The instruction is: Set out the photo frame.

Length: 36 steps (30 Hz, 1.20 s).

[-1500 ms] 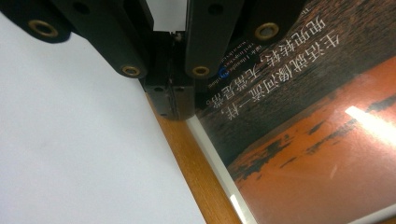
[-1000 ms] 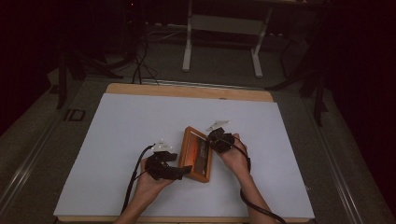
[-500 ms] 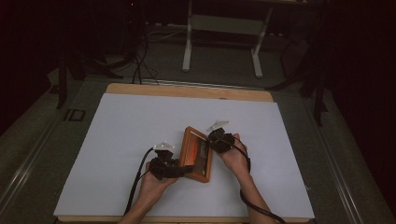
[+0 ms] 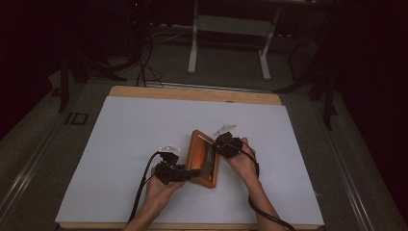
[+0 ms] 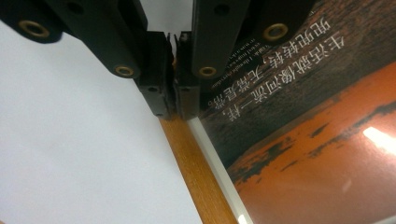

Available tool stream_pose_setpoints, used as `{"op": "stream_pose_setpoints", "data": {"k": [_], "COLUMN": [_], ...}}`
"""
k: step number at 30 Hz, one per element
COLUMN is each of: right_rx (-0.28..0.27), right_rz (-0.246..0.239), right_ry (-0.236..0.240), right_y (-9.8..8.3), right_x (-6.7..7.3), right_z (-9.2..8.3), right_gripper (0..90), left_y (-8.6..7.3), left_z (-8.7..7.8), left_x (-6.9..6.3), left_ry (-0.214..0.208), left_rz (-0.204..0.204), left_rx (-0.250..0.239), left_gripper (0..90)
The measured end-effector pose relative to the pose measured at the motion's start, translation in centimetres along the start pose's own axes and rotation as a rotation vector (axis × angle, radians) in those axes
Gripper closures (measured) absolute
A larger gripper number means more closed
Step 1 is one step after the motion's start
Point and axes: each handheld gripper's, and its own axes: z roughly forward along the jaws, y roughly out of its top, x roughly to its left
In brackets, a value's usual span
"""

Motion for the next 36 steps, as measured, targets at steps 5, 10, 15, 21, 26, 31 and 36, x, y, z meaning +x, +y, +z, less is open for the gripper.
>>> {"op": "stream_pose_setpoints", "data": {"k": [5, 10, 15, 21, 26, 31, 36], "right_rx": [0.007, -0.002, -0.059, -0.12, -0.145, -0.157, -0.173], "right_rz": [0.004, 0.016, 0.039, 0.039, 0.008, -0.018, -0.044], "right_ry": [-0.026, -0.049, -0.052, -0.063, -0.06, -0.048, -0.036], "right_y": [-0.4, -1.2, -1.9, -2.8, -3.5, -3.7, -3.5], "right_x": [-0.3, -1.0, -1.8, -2.2, -2.8, -2.8, -2.5], "right_z": [-0.4, -1.4, -3.7, -7.1, -9.5, -10.4, -11.1], "right_gripper": [78.1, 72.6, 68.5, 66.6, 65.4, 64.0, 62.1], "left_y": [0.5, 1.2, 2.4, 3.9, 5.3, 5.6, 5.9], "left_z": [0.2, 0.5, 1.0, 1.6, 1.4, 0.9, -0.3], "left_x": [-0.5, -1.2, -2.3, -3.8, -3.3, -2.7, -1.6], "left_ry": [0.02, 0.038, 0.054, 0.061, 0.046, 0.024, -0.019], "left_rz": [0.006, 0.03, 0.103, 0.25, 0.377, 0.472, 0.515], "left_rx": [0.001, -0.002, 0.012, 0.054, 0.089, 0.096, 0.091], "left_gripper": [54.3, 58.1, 62.2, 66.3, 68.9, 68.9, 68.9]}}
